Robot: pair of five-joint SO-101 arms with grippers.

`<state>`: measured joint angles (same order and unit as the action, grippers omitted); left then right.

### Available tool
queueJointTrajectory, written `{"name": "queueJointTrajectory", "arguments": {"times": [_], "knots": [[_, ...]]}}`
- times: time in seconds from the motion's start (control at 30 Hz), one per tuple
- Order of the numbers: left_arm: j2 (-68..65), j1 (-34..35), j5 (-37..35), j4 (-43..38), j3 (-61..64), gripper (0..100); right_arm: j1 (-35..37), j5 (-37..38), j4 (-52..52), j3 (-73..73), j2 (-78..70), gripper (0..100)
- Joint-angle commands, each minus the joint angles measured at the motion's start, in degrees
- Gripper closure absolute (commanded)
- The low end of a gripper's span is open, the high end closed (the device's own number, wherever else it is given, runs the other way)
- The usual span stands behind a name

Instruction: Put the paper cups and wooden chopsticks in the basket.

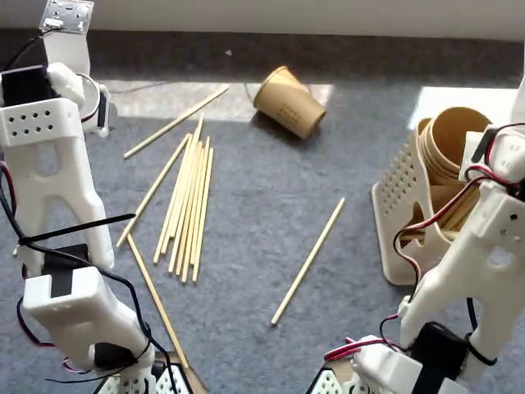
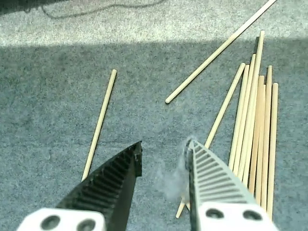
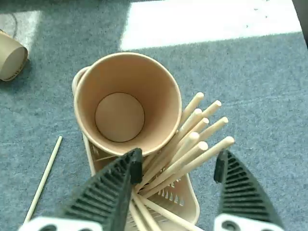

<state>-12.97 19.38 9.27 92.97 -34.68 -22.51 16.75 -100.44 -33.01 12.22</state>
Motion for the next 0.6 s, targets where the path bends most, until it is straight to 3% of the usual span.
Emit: {"name": "queueJointTrajectory", "arguments": {"times": [0.0,0.17,0.33,0.47,0.57], "knots": [[0.66,-1.63,-0.35,0.62,-0.13,82,-1.10,-0.53,-0.40,1.89,2.68,73.1],[0.66,-1.71,-0.35,0.62,-0.13,82,-1.54,-0.35,0.48,3.65,3.30,73.1],[0.48,-5.41,4.40,1.05,1.27,82,-2.77,-9.49,0.04,-6.29,3.38,73.1],[0.57,-8.04,5.27,1.41,3.82,82,-8.40,-11.16,-0.57,-17.10,3.38,73.1],[0.48,-8.84,5.36,1.32,3.91,82,-16.84,-10.55,-0.57,-23.08,3.38,73.1]]}}
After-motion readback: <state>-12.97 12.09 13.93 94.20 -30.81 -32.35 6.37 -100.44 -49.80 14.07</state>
